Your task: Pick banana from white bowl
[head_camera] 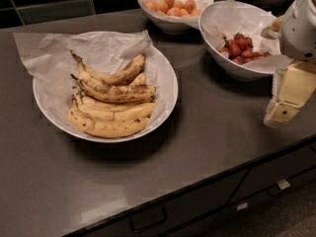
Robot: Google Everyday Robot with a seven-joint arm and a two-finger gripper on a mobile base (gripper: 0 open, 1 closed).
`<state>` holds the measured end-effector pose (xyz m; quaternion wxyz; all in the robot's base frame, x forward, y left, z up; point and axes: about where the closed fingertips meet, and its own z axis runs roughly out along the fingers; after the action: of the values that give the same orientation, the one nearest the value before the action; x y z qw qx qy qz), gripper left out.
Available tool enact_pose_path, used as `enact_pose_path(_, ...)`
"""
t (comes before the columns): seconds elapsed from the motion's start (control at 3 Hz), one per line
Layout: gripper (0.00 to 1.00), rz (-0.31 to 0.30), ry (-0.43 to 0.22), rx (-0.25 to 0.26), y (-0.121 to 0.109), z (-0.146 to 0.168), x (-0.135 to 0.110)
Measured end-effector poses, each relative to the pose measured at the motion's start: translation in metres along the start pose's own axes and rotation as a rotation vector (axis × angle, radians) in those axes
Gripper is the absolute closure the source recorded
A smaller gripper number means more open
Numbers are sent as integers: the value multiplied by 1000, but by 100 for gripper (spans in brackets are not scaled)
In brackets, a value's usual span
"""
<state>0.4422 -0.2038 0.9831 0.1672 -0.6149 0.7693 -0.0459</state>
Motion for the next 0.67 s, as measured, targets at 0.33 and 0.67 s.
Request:
enact_pose_path(0.33,0,-100,-18,-38,-4,14,-44)
enact_pose_path(0.67,0,-200,-74,-92,-5,40,-102)
